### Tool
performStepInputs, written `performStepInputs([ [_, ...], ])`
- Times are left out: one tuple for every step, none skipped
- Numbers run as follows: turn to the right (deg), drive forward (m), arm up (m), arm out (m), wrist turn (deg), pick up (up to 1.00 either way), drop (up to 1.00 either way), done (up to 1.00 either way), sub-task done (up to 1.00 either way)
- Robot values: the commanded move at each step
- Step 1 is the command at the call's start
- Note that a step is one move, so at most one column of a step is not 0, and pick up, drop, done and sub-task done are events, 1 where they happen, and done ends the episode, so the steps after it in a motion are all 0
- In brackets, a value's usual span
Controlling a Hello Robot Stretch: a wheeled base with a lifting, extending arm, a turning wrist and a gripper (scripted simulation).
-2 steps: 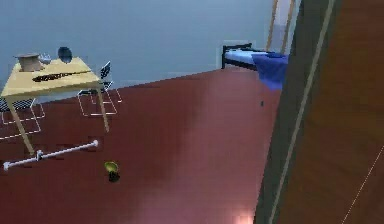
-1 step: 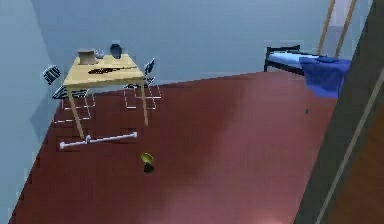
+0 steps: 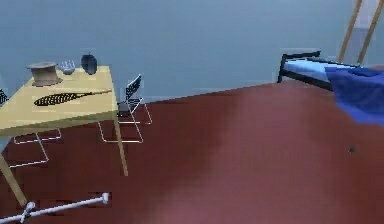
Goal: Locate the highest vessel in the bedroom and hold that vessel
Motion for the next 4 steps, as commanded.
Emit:
performStepInputs([
  [-3.0,0.0,0.0,0.0,0.0,0.0,0.0,0.0,0.0],
  [0.0,0.7,0.0,0.0,0.0,0.0,0.0,0.0,0.0],
  [0.0,1.0,0.0,0.0,0.0,0.0,0.0,0.0,0.0],
  [0.0,1.0,0.0,0.0,0.0,0.0,0.0,0.0,0.0],
])
